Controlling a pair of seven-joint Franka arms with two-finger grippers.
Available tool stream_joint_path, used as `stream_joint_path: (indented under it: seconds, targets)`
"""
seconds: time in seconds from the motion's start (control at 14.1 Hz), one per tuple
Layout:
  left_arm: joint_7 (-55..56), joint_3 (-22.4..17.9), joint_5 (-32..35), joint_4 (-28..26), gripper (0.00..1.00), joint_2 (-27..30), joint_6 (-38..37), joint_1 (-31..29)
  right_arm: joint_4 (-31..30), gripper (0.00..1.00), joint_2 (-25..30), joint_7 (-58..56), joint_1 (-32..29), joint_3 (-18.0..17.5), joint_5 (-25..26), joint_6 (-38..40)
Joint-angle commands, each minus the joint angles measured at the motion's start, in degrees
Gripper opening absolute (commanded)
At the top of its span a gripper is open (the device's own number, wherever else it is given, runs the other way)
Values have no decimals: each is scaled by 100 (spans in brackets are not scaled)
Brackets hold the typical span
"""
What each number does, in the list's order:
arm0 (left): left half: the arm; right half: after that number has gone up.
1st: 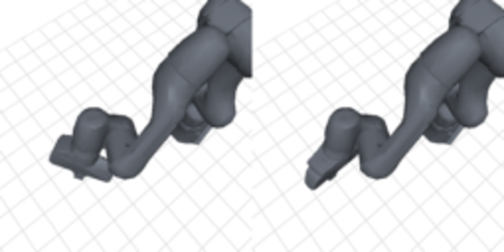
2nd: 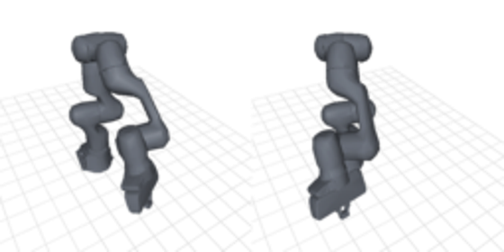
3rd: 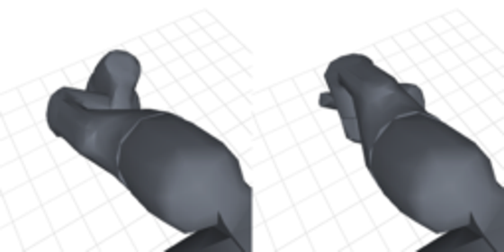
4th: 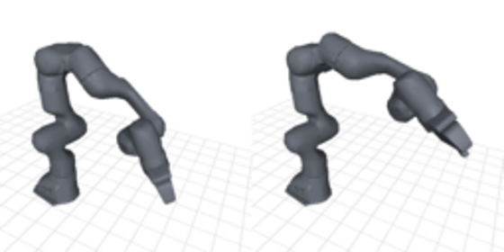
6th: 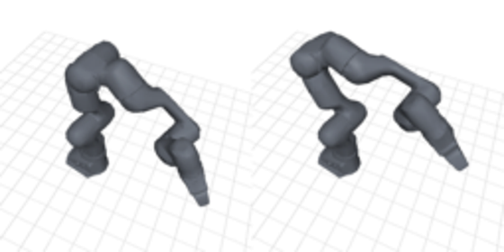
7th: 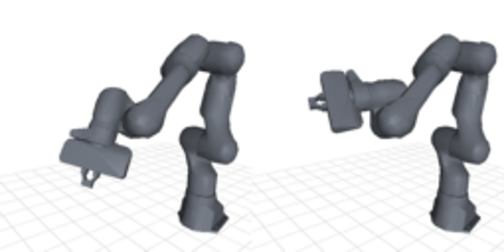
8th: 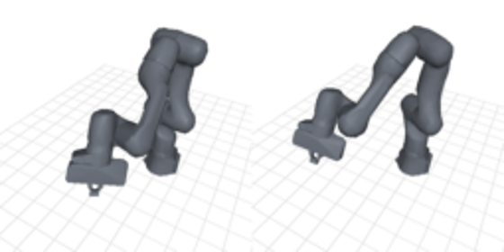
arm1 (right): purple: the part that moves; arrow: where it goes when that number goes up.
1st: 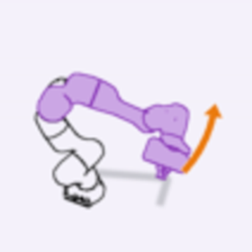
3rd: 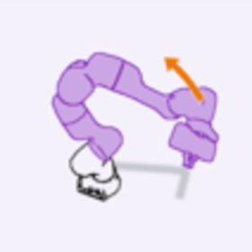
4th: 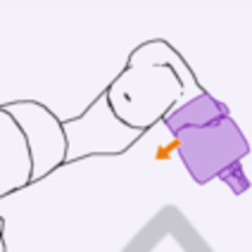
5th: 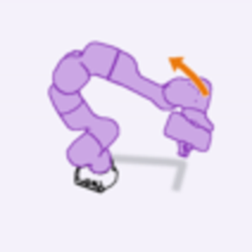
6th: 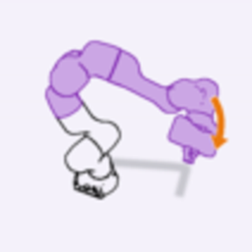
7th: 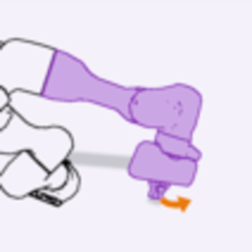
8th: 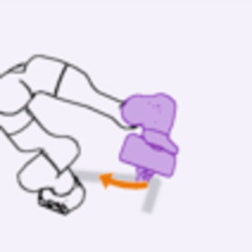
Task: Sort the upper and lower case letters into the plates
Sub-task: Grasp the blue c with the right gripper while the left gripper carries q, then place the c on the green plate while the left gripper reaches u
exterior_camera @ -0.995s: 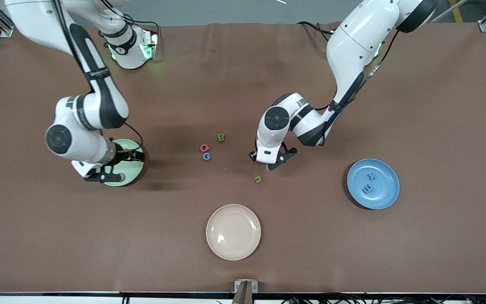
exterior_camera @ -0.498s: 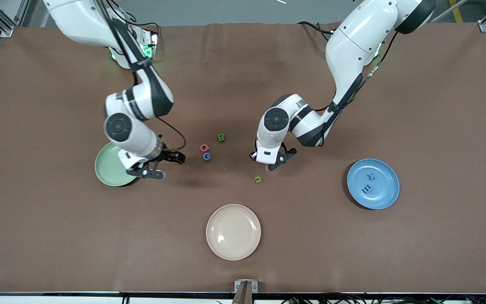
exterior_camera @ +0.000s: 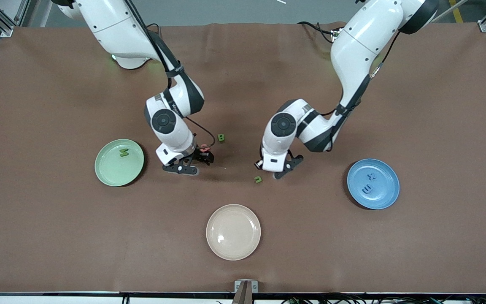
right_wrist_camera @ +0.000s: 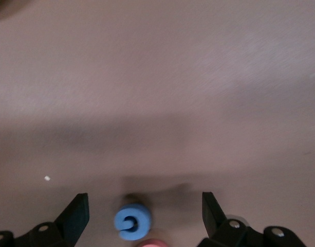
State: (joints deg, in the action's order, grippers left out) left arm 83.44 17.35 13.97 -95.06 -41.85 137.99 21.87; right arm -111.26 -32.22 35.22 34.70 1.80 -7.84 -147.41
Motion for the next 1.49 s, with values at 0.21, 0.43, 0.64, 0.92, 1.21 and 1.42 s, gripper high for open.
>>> stream_joint_path:
  seconds: [0.21,0.43,0.64,0.92,1.21,1.42]
  targets:
    - [-1249,-21,141,-91,0,950,-913,-1078,-53,92,-153,169,484,180,90,-69]
    - [-2075,5,141,-337,0,1231,-1450,-1797,-97,80,-153,169,617,302,273,-60]
    - [-2621,40,141,-793,1,1224,-1416,-2371,-106,66,-153,169,625,303,389,-60]
    - [-2631,40,238,-1225,10,1267,-1389,-2784,-115,43,-153,169,643,303,389,-51]
    - [-2605,31,229,-1191,100,1171,-1389,-2811,-115,1,-144,169,617,312,389,19]
    - [-2499,49,220,-919,100,1162,-1389,-2733,-62,0,65,56,433,381,389,439]
